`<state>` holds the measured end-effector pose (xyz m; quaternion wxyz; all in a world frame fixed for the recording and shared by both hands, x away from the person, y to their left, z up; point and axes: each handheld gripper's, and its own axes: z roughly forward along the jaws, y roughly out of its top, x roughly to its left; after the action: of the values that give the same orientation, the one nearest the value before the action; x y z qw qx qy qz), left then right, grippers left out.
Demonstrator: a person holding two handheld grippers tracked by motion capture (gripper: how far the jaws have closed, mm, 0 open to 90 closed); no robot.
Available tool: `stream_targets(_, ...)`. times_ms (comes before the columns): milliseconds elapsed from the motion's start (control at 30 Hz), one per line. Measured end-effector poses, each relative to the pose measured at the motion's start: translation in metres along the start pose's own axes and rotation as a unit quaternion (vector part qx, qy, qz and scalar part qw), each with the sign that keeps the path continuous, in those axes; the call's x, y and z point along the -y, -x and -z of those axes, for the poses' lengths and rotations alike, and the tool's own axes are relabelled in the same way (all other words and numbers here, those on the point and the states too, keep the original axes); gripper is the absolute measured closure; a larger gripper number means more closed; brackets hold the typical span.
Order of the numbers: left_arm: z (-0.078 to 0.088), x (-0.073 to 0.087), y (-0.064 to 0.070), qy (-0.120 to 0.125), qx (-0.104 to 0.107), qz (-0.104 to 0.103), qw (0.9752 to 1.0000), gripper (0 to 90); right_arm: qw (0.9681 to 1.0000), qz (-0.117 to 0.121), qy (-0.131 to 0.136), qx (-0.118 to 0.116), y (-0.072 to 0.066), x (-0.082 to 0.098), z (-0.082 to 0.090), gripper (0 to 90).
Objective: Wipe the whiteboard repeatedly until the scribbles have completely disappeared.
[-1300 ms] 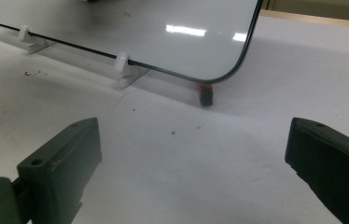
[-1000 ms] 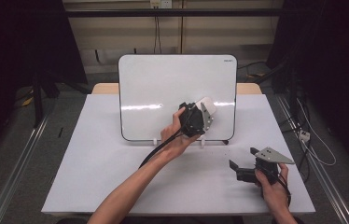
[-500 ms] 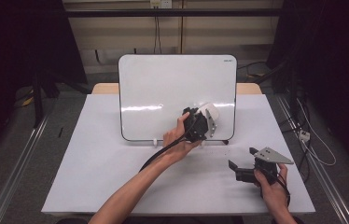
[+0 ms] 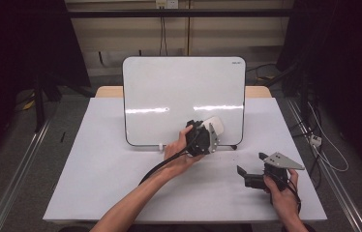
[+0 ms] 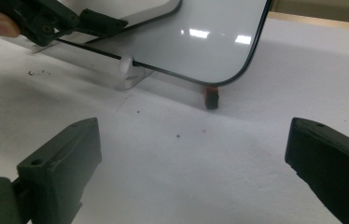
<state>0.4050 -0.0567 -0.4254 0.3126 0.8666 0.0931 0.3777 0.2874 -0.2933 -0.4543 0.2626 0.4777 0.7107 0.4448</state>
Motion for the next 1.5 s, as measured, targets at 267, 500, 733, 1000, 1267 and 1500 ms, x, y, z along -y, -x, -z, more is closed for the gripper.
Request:
stream_targets(267, 0.015, 0.024, -0.021, -0.006, -0.009, 0.012, 0.9999, 31.0, 1.0000, 0.001, 0.000, 0.001, 0.000, 0.000, -0.001, 3.5)
stream_targets(500, 0.032, 0.054, -0.044, -0.010, -0.026, 0.047, 0.9985, 31.0, 1.0000, 0.001, -0.001, 0.001, -0.001, -0.001, -0.001, 3.5)
stream_targets(733, 0.041, 0.068, -0.056, -0.012, -0.041, 0.079, 0.9960, 31.1, 1.0000, 0.001, -0.001, 0.002, -0.001, 0.000, 0.000, 3.5)
stream_targets(1000, 0.051, 0.085, -0.073, -0.021, -0.047, 0.118, 0.9916, 31.2, 1.0000, -0.003, 0.000, 0.006, 0.001, 0.001, 0.002, 3.4)
stream_targets(1267, 0.040, 0.064, -0.058, -0.022, -0.060, 0.091, 0.9938, 31.1, 1.0000, 0.000, 0.000, 0.004, -0.001, 0.000, 0.001, 3.3)
stream_targets(1500, 0.025, 0.036, -0.040, -0.016, -0.057, 0.064, 0.9962, 31.1, 1.0000, 0.000, -0.001, 0.004, -0.001, 0.000, 0.000, 3.5)
